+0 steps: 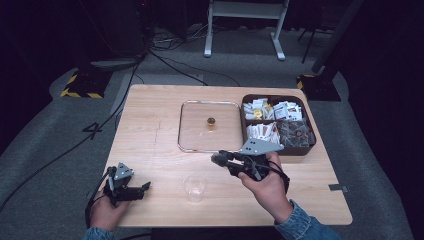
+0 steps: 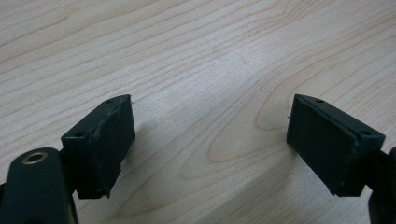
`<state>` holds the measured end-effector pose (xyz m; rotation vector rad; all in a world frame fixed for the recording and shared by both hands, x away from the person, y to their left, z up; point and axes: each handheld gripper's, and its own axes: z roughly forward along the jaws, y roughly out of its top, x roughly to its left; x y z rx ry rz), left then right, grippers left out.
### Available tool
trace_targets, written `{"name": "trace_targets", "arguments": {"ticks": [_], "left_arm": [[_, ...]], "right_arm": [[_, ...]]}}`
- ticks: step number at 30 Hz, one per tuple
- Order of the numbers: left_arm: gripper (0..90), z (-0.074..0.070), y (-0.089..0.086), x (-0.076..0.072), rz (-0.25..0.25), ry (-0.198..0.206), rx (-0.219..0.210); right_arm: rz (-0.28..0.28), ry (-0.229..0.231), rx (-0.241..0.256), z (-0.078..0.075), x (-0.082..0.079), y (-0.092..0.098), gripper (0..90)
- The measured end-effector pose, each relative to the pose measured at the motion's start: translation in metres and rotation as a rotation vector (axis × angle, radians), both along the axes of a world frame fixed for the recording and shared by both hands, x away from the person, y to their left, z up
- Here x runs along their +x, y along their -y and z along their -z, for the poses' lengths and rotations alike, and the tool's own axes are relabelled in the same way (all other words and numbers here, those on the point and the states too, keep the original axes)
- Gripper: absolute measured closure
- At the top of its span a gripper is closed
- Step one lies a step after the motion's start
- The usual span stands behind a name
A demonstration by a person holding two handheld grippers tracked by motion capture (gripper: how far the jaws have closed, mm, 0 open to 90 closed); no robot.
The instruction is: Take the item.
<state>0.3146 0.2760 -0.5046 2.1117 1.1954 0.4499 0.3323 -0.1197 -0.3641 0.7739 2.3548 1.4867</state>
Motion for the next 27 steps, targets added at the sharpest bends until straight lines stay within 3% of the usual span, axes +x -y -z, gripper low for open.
{"name": "trace_targets", "arguments": {"ticks": [12, 27], "left_arm": [[15.7, 0.000, 0.000, 0.001, 0.000, 0.003, 0.002], [15.7, 0.000, 0.000, 0.001, 0.001, 0.003, 0.002]], "right_arm": [[-0.086, -0.014, -0.015, 0.011, -0.016, -0.031, 75.2], [-0.157, -0.058, -0.045, 0.030, -0.021, -0.055, 75.2]]}}
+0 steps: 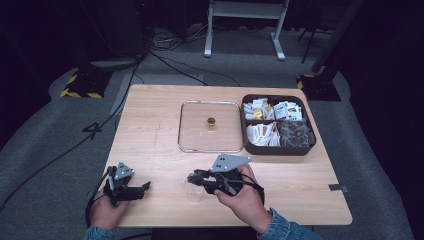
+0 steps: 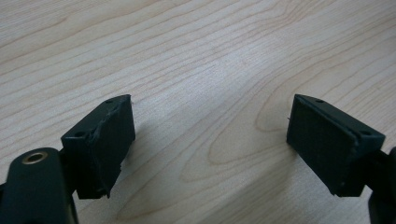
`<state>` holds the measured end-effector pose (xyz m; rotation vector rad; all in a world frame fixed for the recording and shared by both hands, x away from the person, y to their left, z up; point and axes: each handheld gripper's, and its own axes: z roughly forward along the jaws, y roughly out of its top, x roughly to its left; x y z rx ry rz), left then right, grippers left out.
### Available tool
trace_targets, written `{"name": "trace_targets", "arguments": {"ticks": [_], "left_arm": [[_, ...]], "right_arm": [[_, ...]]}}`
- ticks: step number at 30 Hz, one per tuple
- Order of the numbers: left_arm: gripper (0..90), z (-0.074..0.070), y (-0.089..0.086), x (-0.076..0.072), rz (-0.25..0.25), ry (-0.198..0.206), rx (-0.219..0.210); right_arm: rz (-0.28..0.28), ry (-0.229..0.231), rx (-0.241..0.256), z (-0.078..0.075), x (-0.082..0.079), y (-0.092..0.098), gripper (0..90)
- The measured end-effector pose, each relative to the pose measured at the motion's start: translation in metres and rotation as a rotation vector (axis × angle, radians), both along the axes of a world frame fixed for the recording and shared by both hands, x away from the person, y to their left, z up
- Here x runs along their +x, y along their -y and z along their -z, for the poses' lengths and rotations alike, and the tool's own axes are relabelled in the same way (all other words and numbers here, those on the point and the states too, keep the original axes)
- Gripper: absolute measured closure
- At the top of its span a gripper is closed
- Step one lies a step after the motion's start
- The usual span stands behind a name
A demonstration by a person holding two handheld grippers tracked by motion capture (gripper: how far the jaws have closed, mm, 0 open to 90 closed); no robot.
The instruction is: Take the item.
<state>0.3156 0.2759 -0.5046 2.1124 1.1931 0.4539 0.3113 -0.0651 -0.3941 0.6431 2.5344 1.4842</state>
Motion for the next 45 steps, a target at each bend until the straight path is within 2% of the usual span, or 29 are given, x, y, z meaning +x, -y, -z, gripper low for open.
{"name": "trace_targets", "arguments": {"ticks": [11, 12, 14, 18, 23, 31, 37, 45], "left_arm": [[15.7, 0.000, 0.000, 0.000, -0.001, 0.000, -0.002], [15.7, 0.000, 0.000, 0.000, 0.000, 0.000, -0.001], [15.7, 0.000, 0.000, 0.000, 0.000, 0.000, 0.000], [15.7, 0.000, 0.000, 0.000, 0.000, 0.000, 0.000], [15.7, 0.000, 0.000, 0.000, 0.000, 0.000, 0.000], [15.7, 0.000, -0.001, -0.003, 0.004, 0.000, -0.001], [15.7, 0.000, -0.001, -0.003, 0.001, 0.000, -0.002], [15.7, 0.000, -0.001, -0.002, 0.005, 0.000, -0.001]], "right_arm": [[-0.011, -0.029, -0.035, 0.015, 0.003, -0.006, 74.8], [-0.014, -0.034, -0.037, 0.015, 0.003, -0.007, 73.3], [-0.015, -0.032, -0.034, 0.016, 0.004, -0.007, 62.0], [-0.016, -0.028, -0.024, 0.016, 0.006, -0.006, 49.1], [-0.015, -0.013, -0.016, 0.015, 0.010, -0.002, 41.3], [0.056, 0.027, -0.011, 0.000, 0.023, 0.024, 35.6], [0.119, 0.057, -0.006, -0.012, 0.032, 0.049, 35.0], [0.204, 0.072, -0.002, -0.020, 0.039, 0.085, 34.6]]}}
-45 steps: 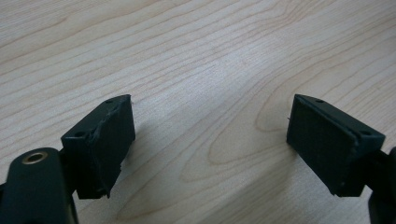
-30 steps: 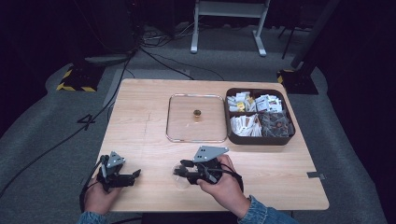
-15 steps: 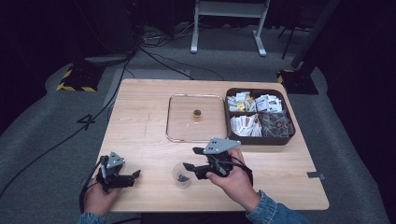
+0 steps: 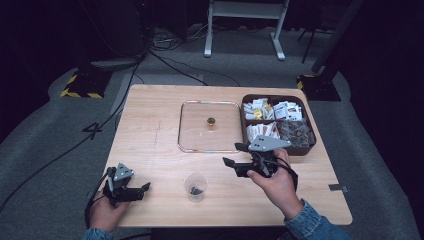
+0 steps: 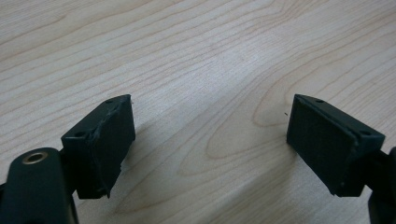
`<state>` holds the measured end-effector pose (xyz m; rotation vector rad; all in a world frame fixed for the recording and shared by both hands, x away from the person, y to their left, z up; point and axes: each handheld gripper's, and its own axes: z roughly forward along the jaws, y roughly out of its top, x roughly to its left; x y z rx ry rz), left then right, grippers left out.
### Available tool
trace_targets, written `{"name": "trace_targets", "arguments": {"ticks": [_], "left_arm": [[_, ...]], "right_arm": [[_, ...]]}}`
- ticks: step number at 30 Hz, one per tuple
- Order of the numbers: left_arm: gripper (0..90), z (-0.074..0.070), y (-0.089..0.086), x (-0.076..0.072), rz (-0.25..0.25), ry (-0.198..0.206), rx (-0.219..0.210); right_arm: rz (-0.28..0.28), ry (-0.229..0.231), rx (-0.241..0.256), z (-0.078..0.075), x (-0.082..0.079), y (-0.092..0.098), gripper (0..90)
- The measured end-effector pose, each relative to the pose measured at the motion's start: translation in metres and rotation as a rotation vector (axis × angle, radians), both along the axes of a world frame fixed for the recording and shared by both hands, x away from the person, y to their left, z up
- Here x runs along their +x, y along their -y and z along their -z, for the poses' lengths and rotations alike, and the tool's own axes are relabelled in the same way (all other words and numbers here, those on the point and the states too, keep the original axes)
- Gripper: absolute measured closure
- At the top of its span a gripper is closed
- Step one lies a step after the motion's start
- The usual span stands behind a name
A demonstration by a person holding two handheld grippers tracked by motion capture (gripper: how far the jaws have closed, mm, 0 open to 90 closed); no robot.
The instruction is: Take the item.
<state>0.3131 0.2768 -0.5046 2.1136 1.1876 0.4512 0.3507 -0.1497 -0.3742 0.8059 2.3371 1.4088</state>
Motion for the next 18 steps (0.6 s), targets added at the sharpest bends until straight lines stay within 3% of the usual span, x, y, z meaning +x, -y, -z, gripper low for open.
{"name": "trace_targets", "arguments": {"ticks": [18], "left_arm": [[15.7, 0.000, 0.000, 0.001, -0.002, -0.001, -0.001]], "right_arm": [[0.135, 0.005, -0.024, -0.005, 0.011, 0.063, 32.2]]}}
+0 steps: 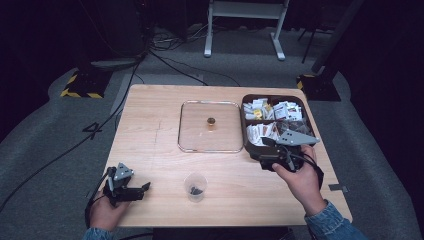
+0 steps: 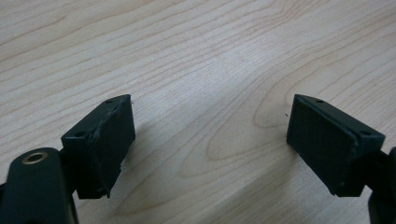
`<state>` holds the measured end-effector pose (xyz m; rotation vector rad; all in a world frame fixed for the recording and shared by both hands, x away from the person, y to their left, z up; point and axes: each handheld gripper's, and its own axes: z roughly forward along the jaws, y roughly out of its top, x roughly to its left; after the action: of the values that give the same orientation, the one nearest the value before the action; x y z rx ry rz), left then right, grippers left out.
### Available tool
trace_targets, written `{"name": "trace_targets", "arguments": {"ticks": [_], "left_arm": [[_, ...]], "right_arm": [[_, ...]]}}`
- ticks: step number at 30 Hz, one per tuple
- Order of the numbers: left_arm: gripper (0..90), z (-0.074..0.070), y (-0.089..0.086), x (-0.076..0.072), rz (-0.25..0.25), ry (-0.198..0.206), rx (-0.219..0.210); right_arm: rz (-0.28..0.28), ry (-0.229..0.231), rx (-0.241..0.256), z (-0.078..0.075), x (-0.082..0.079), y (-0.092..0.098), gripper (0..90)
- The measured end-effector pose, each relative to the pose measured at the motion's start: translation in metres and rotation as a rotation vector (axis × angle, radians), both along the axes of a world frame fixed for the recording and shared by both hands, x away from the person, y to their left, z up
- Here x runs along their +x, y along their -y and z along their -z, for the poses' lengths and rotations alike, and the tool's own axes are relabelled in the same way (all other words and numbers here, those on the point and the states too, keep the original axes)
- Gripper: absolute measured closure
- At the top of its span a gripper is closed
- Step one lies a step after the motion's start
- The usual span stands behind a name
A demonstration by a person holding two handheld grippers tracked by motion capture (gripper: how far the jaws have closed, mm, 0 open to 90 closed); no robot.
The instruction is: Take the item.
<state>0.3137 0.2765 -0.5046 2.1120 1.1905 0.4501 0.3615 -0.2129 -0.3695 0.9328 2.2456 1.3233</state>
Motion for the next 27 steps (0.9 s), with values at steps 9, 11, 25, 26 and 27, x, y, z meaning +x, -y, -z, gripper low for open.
{"name": "trace_targets", "arguments": {"ticks": [9, 11, 25, 26, 27], "left_arm": [[15.7, 0.000, 0.000, 0.002, -0.001, 0.001, 0.001], [15.7, 0.000, 0.000, 0.002, -0.002, 0.001, 0.001], [15.7, 0.000, 0.000, 0.003, -0.002, -0.001, 0.003], [15.7, 0.000, 0.000, 0.003, -0.002, -0.003, 0.001], [15.7, 0.000, 0.000, 0.003, -0.002, -0.003, 0.001]], "right_arm": [[0.030, -0.017, -0.016, 0.001, 0.002, 0.030, 26.6], [0.035, -0.029, -0.026, 0.002, 0.003, 0.038, 25.2], [0.087, -0.103, -0.081, 0.024, 0.011, 0.077, 20.6], [0.092, -0.104, -0.087, 0.026, 0.011, 0.079, 20.6], [0.099, -0.108, -0.087, 0.028, 0.012, 0.081, 20.6]]}}
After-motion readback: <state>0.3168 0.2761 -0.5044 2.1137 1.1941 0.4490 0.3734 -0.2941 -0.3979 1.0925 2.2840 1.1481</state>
